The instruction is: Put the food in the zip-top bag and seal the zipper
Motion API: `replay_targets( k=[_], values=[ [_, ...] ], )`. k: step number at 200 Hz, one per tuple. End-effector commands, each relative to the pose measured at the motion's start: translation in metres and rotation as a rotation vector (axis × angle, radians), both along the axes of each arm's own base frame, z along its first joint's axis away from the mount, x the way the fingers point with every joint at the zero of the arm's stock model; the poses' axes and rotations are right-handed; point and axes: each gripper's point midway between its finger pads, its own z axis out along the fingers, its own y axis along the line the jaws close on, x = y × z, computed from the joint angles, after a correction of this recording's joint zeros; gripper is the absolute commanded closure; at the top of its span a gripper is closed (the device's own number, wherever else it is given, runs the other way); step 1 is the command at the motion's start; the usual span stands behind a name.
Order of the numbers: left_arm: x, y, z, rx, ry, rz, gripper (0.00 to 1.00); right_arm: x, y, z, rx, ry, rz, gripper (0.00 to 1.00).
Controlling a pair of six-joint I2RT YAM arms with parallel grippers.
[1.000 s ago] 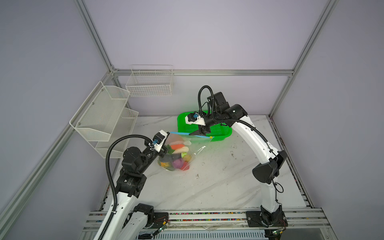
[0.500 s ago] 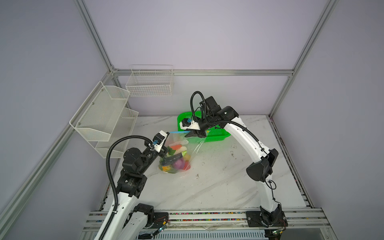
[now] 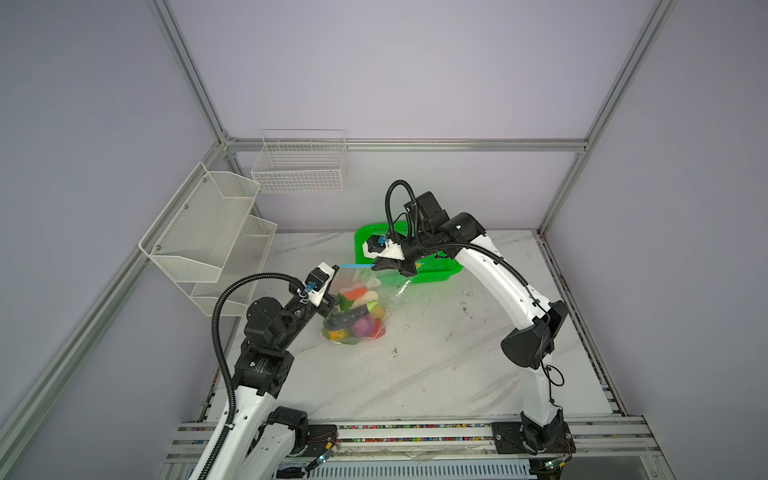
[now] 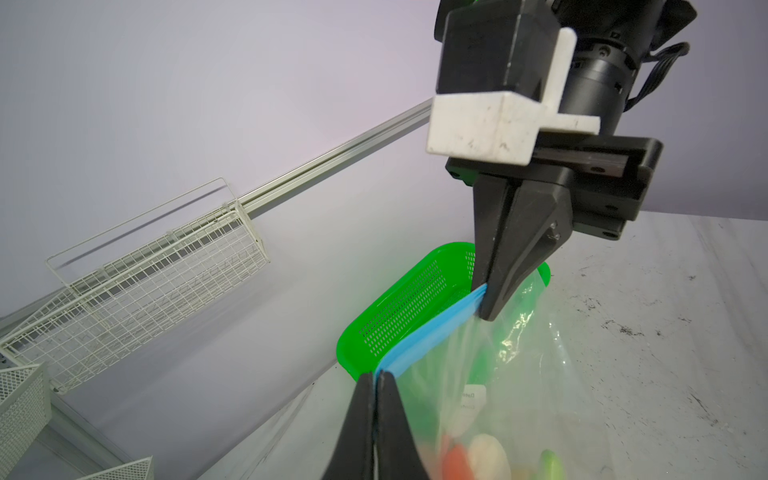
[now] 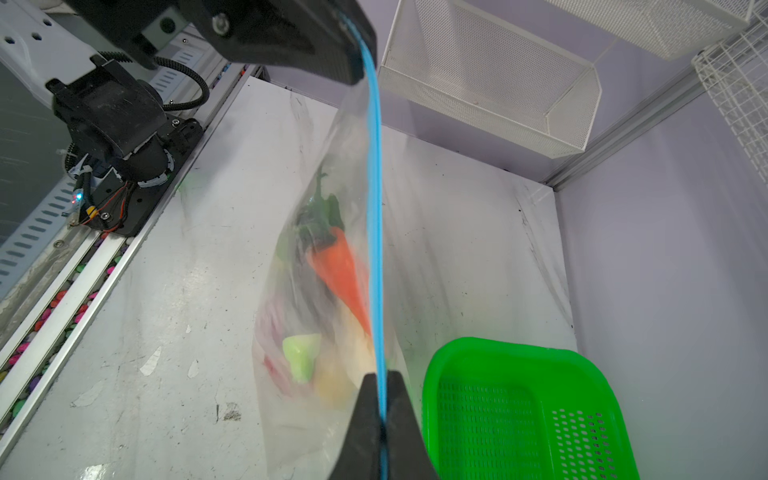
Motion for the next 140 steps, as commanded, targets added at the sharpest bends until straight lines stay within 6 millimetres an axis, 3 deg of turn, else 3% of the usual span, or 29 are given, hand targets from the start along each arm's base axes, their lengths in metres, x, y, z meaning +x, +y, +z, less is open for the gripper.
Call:
replay_targets(
  k=[1, 11, 17, 33, 42, 56, 87, 116, 140],
  values=[
    [-0.001, 0.002, 0.001, -0.021, -0.039, 0.006, 1.0, -0.008, 0.0, 0.024, 0.057, 0.013, -0.028, 1.0],
    [0.001, 0.007, 0.001, -0.052, -0.036, 0.035, 0.99, -0.006, 0.01, 0.036, 0.116, 0.062, -0.08, 1.0],
    [0.003, 0.011, 0.002, -0.084, -0.029, 0.056, 0.87, -0.008, 0.013, 0.04, 0.135, 0.102, -0.105, 1.0],
    [0.001, 0.016, 0.009, -0.151, -0.028, 0.076, 0.34, -0.004, 0.016, 0.043, 0.175, 0.164, -0.209, 1.0],
    [-0.001, 0.02, 0.012, -0.179, -0.029, 0.095, 0.17, 0.007, 0.013, 0.044, 0.209, 0.204, -0.32, 1.0],
    [-0.005, 0.033, 0.016, -0.249, -0.027, 0.15, 0.04, 0.021, 0.004, 0.052, 0.256, 0.231, -0.494, 1.0],
    [-0.013, 0.05, 0.017, -0.443, 0.036, 0.21, 0.0, 0.023, -0.007, 0.069, 0.301, 0.376, -0.739, 1.0],
    [-0.023, 0.062, 0.017, -0.632, 0.107, 0.236, 0.0, 0.015, -0.013, 0.061, 0.28, 0.574, -0.922, 1.0],
    [-0.03, 0.077, 0.014, -0.739, 0.14, 0.299, 0.0, 0.003, -0.004, 0.053, 0.279, 0.805, -1.033, 1.0]
  ],
)
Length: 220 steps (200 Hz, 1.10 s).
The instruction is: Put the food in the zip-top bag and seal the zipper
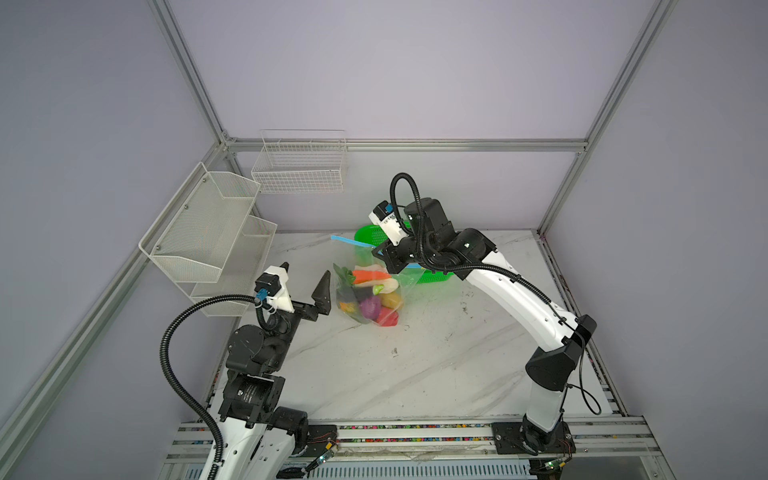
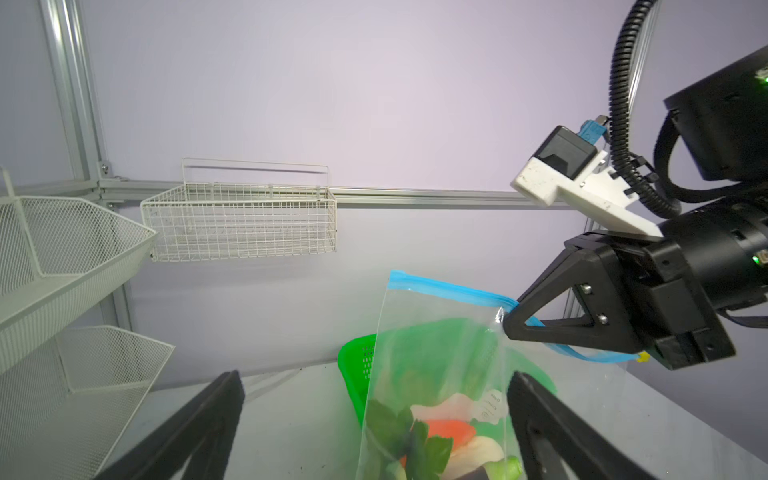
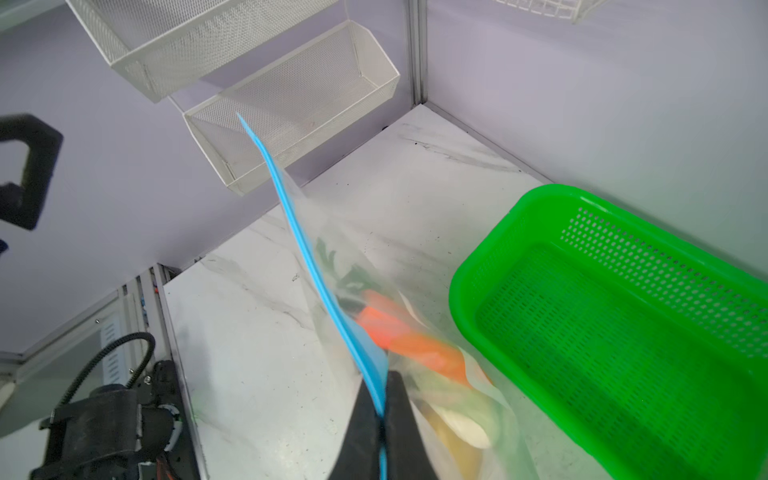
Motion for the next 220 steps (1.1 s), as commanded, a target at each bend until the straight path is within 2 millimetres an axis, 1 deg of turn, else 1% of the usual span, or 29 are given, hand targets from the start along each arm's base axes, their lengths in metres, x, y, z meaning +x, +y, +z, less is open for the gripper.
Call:
replay_targets(
  k=[1, 9, 23, 41, 56, 76, 96, 109, 115, 122, 124, 126, 128, 129, 131, 133, 136, 139, 155, 159, 163, 168, 171, 184, 200, 220],
  values=[
    [-0.002, 0.021, -0.012, -0.21, 0.078, 0.075, 0.0, -0.012, 0.0, 0.01, 0.124, 0.254, -0.192, 1.0],
    [-0.005, 0.026, -0.012, -0.219, 0.081, 0.102, 0.0, -0.02, 0.005, 0.011, 0.146, 0.318, -0.199, 1.0],
    [-0.01, 0.035, -0.013, -0.23, 0.081, 0.148, 0.0, -0.036, 0.017, 0.022, 0.22, 0.389, -0.211, 1.0],
    [-0.017, 0.042, -0.011, -0.218, 0.069, 0.191, 0.0, -0.055, 0.034, 0.038, 0.346, 0.453, -0.214, 1.0],
    [-0.022, 0.045, -0.009, -0.202, 0.061, 0.208, 0.0, -0.069, 0.045, 0.042, 0.441, 0.536, -0.211, 1.0],
    [-0.025, 0.052, -0.014, -0.193, 0.081, 0.25, 0.0, -0.08, 0.054, 0.039, 0.533, 0.622, -0.206, 1.0],
    [-0.027, 0.057, -0.02, -0.181, 0.106, 0.281, 0.0, -0.087, 0.06, 0.042, 0.635, 0.663, -0.191, 1.0],
    [-0.026, 0.057, -0.022, -0.168, 0.118, 0.285, 0.0, -0.087, 0.058, 0.044, 0.677, 0.662, -0.187, 1.0],
    [-0.026, 0.057, -0.023, -0.162, 0.122, 0.288, 0.0, -0.085, 0.054, 0.042, 0.686, 0.652, -0.202, 1.0],
    [-0.024, 0.057, -0.024, -0.156, 0.127, 0.29, 0.0, -0.085, 0.047, 0.04, 0.698, 0.64, -0.219, 1.0],
    [-0.024, 0.057, -0.024, -0.155, 0.128, 0.29, 0.0, -0.085, 0.046, 0.034, 0.693, 0.641, -0.227, 1.0],
    [-0.023, 0.057, -0.026, -0.154, 0.131, 0.29, 0.0, -0.085, 0.042, 0.036, 0.7, 0.636, -0.231, 1.0],
    [-0.023, 0.057, -0.026, -0.154, 0.132, 0.291, 0.0, -0.084, 0.041, 0.027, 0.689, 0.635, -0.247, 1.0],
    [-0.022, 0.057, -0.026, -0.153, 0.133, 0.292, 0.0, -0.085, 0.037, 0.03, 0.696, 0.629, -0.249, 1.0],
    [-0.022, 0.057, -0.027, -0.151, 0.136, 0.291, 0.0, -0.082, 0.035, 0.023, 0.689, 0.628, -0.266, 1.0],
    [-0.021, 0.056, -0.028, -0.149, 0.139, 0.291, 0.0, -0.081, 0.028, 0.023, 0.696, 0.621, -0.278, 1.0],
    [-0.02, 0.056, -0.028, -0.149, 0.14, 0.29, 0.0, -0.077, 0.023, 0.011, 0.683, 0.621, -0.308, 1.0],
    [-0.019, 0.056, -0.03, -0.147, 0.145, 0.289, 0.0, -0.076, 0.016, 0.007, 0.687, 0.623, -0.327, 1.0],
    [-0.011, 0.052, -0.036, -0.14, 0.168, 0.279, 0.0, -0.066, -0.023, -0.036, 0.685, 0.667, -0.414, 1.0],
    [-0.009, 0.051, -0.037, -0.138, 0.174, 0.279, 0.0, -0.063, -0.03, -0.054, 0.67, 0.684, -0.437, 1.0],
    [-0.007, 0.05, -0.038, -0.139, 0.18, 0.276, 0.0, -0.065, -0.043, -0.057, 0.682, 0.687, -0.448, 1.0],
    [-0.005, 0.049, -0.04, -0.137, 0.189, 0.274, 0.0, -0.064, -0.055, -0.074, 0.668, 0.697, -0.478, 1.0],
    [-0.004, 0.049, -0.042, -0.135, 0.194, 0.274, 0.0, -0.064, -0.062, -0.08, 0.667, 0.7, -0.488, 1.0],
    [0.001, 0.047, -0.045, -0.13, 0.208, 0.267, 0.0, -0.065, -0.093, -0.116, 0.636, 0.718, -0.549, 1.0],
    [0.006, 0.043, -0.049, -0.129, 0.226, 0.255, 0.0, -0.067, -0.131, -0.152, 0.606, 0.729, -0.608, 1.0],
    [0.012, 0.04, -0.057, -0.127, 0.253, 0.244, 0.0, -0.064, -0.173, -0.187, 0.575, 0.713, -0.673, 1.0]
  ],
)
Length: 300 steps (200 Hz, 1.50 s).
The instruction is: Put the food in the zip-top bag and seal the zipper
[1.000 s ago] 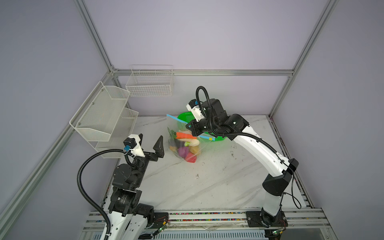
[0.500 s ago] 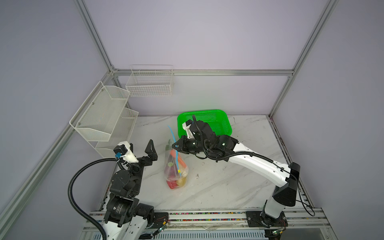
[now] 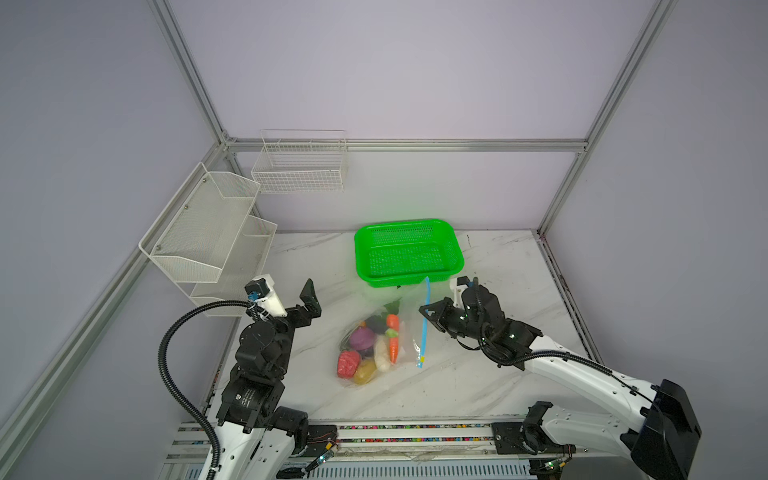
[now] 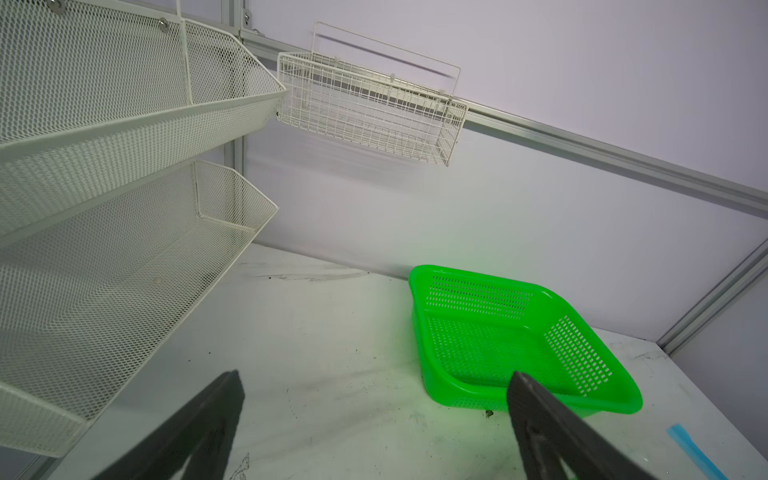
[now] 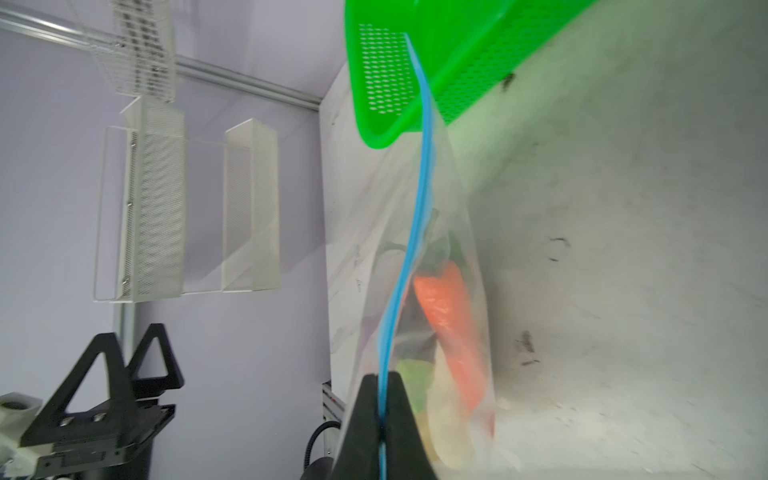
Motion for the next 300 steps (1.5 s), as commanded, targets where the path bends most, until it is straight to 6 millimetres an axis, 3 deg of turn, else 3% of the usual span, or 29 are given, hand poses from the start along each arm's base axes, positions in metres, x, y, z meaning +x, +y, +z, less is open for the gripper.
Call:
replay_targets(
  k=[1, 21, 51, 107, 129, 134, 148, 170, 199, 219, 245, 261, 285, 300],
  values=[
    [0.004, -0.005, 0.008, -0.027, -0.026, -0.022, 0.0, 0.003, -0.03, -0.017, 0.018, -0.009, -0.036, 1.0],
    [0.011, -0.009, -0.001, -0.035, 0.003, -0.036, 0.0, 0.006, -0.055, -0.056, -0.067, -0.007, -0.054, 1.0],
    [0.022, -0.02, -0.014, -0.034, 0.036, -0.081, 0.0, 0.013, -0.066, -0.102, -0.189, -0.024, -0.02, 1.0],
    [0.035, -0.031, -0.029, -0.009, 0.076, -0.132, 0.0, 0.036, -0.08, -0.146, -0.334, -0.016, 0.025, 1.0],
    [0.035, -0.033, -0.034, 0.023, 0.088, -0.146, 0.0, 0.042, -0.09, -0.147, -0.337, -0.028, -0.004, 1.0],
    [0.035, -0.034, -0.036, 0.034, 0.089, -0.151, 0.0, 0.043, -0.091, -0.146, -0.331, -0.035, -0.004, 0.96],
    [0.036, -0.032, -0.042, 0.037, 0.104, -0.137, 0.0, 0.047, -0.088, -0.139, -0.308, -0.07, 0.009, 0.76],
    [0.041, -0.025, -0.059, 0.002, 0.163, -0.084, 0.0, 0.054, -0.082, -0.114, -0.277, -0.135, 0.032, 0.55],
    [0.048, -0.009, -0.1, 0.028, 0.243, 0.017, 0.0, 0.078, -0.088, -0.055, -0.324, -0.35, 0.003, 0.28],
    [0.054, 0.022, -0.116, 0.123, 0.292, 0.198, 0.0, 0.1, -0.106, -0.008, -0.439, -0.547, -0.081, 0.14],
    [0.067, 0.045, -0.145, 0.236, 0.371, 0.253, 0.0, 0.121, -0.141, 0.035, -0.638, -0.741, -0.267, 0.1],
    [0.077, 0.044, -0.16, 0.245, 0.397, 0.214, 0.02, 0.123, -0.156, 0.054, -0.765, -0.875, -0.334, 0.1],
    [0.091, 0.046, -0.171, 0.272, 0.387, 0.218, 0.01, 0.122, -0.185, 0.059, -0.962, -0.981, -0.47, 0.07],
    [0.099, 0.043, -0.174, 0.289, 0.348, 0.197, 0.01, 0.128, -0.196, 0.052, -1.038, -0.981, -0.517, 0.07]
  ],
)
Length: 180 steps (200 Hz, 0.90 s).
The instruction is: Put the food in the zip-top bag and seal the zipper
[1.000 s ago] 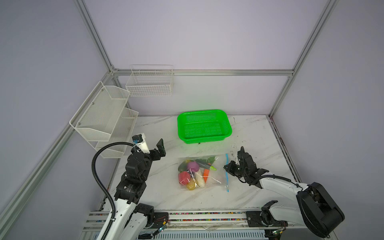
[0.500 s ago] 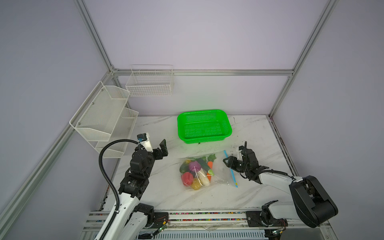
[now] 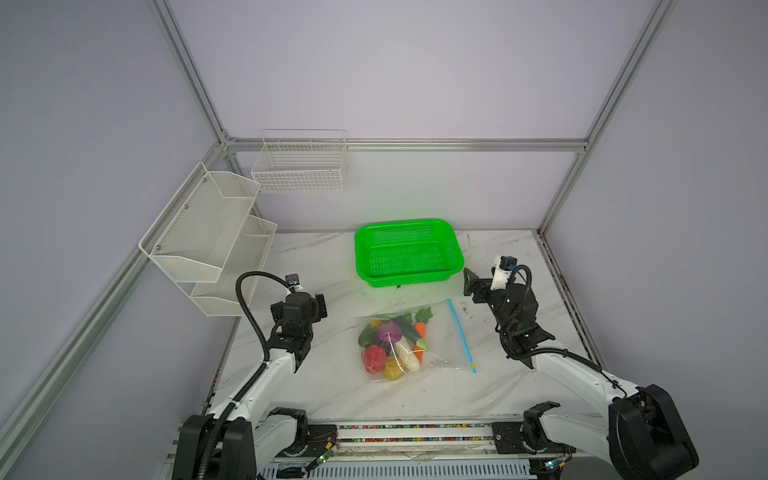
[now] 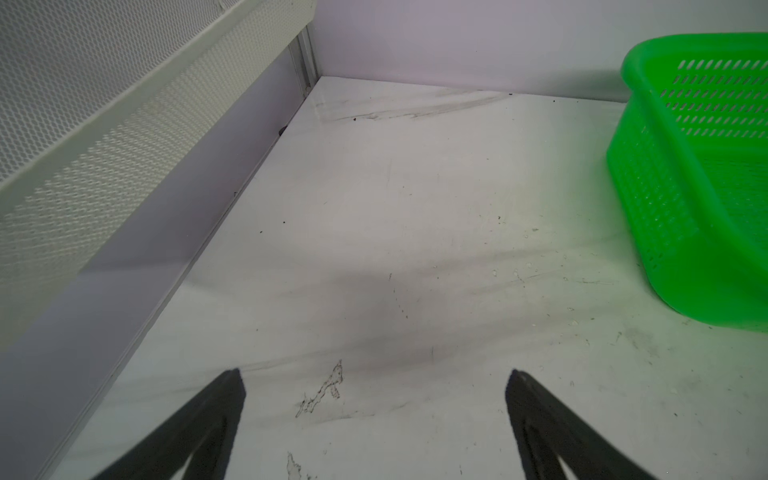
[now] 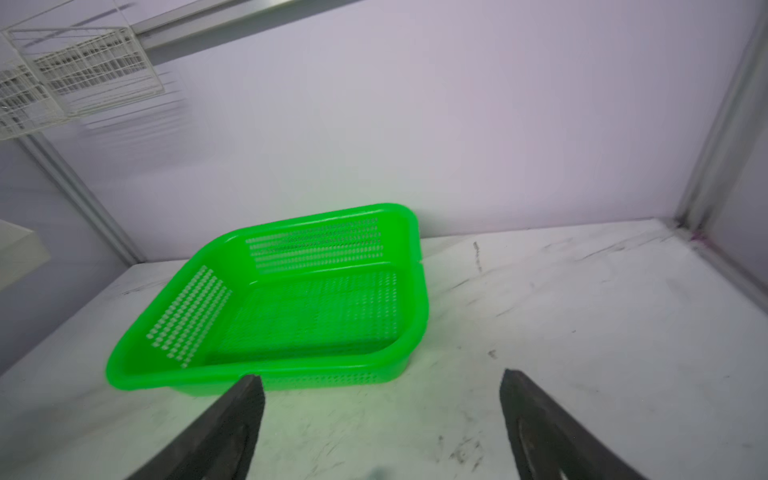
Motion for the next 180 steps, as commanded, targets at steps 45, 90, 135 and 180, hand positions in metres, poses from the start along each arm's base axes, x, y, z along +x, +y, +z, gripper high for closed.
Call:
replay_targets(
  k=[45, 90, 135, 180],
  values=[
    [0.025, 0.01, -0.015, 0.058, -0.121, -0.028, 0.02, 0.031, -0.048, -0.021, -0.157, -0.13, -0.209, 0.07],
    [0.043, 0.013, -0.01, 0.051, -0.164, -0.045, 0.03, 0.037, -0.063, -0.042, -0.178, -0.164, -0.248, 0.07],
    [0.053, 0.011, -0.028, 0.039, -0.186, -0.059, 0.06, 0.04, -0.072, -0.064, -0.159, -0.146, -0.247, 0.09],
    [0.053, 0.014, -0.034, 0.045, -0.201, -0.044, 0.0, 0.047, -0.078, -0.079, -0.125, -0.128, -0.237, 0.08]
  ],
)
